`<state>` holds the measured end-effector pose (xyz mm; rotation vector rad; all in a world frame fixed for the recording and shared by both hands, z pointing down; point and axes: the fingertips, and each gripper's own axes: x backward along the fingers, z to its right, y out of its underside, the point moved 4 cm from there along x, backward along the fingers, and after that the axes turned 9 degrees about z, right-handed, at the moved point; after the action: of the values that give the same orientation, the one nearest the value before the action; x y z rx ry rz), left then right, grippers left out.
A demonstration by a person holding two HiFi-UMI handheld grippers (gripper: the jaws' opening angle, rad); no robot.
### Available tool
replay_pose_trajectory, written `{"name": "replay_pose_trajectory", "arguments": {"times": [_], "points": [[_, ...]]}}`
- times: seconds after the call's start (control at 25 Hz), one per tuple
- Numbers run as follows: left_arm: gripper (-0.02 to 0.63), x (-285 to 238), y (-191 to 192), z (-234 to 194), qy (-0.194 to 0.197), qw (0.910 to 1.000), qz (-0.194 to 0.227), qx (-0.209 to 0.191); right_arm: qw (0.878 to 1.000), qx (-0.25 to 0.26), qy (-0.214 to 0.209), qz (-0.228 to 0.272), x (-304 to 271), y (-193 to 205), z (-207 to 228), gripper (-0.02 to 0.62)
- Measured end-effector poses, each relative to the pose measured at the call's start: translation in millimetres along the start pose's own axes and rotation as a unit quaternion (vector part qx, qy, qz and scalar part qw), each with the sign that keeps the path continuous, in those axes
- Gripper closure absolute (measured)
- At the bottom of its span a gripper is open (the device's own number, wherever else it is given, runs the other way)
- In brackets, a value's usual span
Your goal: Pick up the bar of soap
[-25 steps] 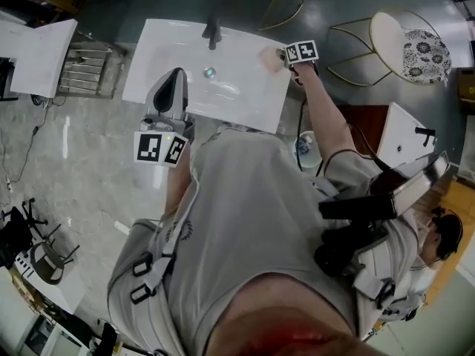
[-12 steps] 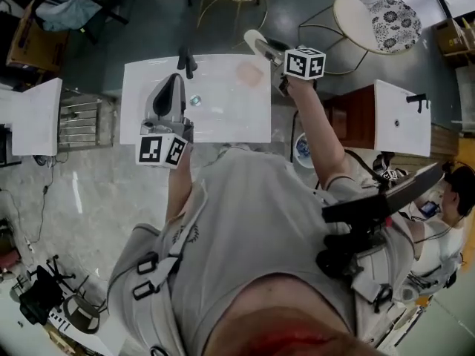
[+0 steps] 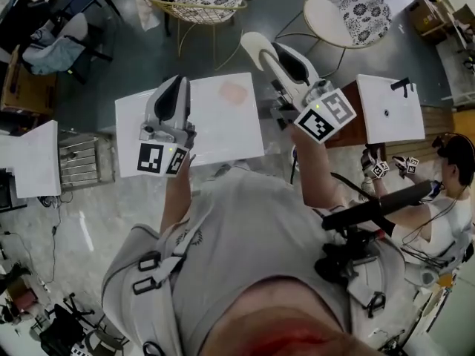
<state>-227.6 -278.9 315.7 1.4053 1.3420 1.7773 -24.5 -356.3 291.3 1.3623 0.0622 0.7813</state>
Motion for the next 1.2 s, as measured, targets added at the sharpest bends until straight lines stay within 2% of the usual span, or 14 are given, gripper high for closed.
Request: {"name": "replay_pose_trajectory", "arguments": {"times": [0.16,0.24,0.32,0.44,0.52,0.88,1.2], "points": [[0.607,-12.5,-10.1,18.0,0.038,0.9993,0.003,0.002,0.992,0.115,0.032,0.032,27.3,-26.4,-29.5,0.483],[0.607,-14.6,-9.4,20.1,0.047,0.9988,0.002,0.008,0.989,0.137,0.037,0.031,31.5,-24.3,-38.0,0.485],[0.607,-15.7,-5.5,21.3,0.054,0.9984,-0.002,0.019,0.991,0.126,0.036,0.022,30.7,-13.3,-39.7,0.486],[0.607,-19.1,3.3,28.3,0.065,0.9970,-0.007,0.042,0.996,0.073,0.045,0.006,31.4,10.0,-30.1,0.488],[0.607,-20.5,7.3,31.8,0.064,0.9968,-0.009,0.047,0.997,0.060,0.051,-0.008,31.5,22.2,-23.5,0.488],[0.607,-2.4,16.1,22.3,0.044,0.9972,-0.023,0.055,0.992,0.111,0.025,-0.052,16.1,41.8,-38.6,0.488],[0.607,-4.4,21.7,25.3,0.037,0.9970,-0.034,0.059,0.989,0.117,0.011,-0.086,15.5,54.7,-32.2,0.488]]}}
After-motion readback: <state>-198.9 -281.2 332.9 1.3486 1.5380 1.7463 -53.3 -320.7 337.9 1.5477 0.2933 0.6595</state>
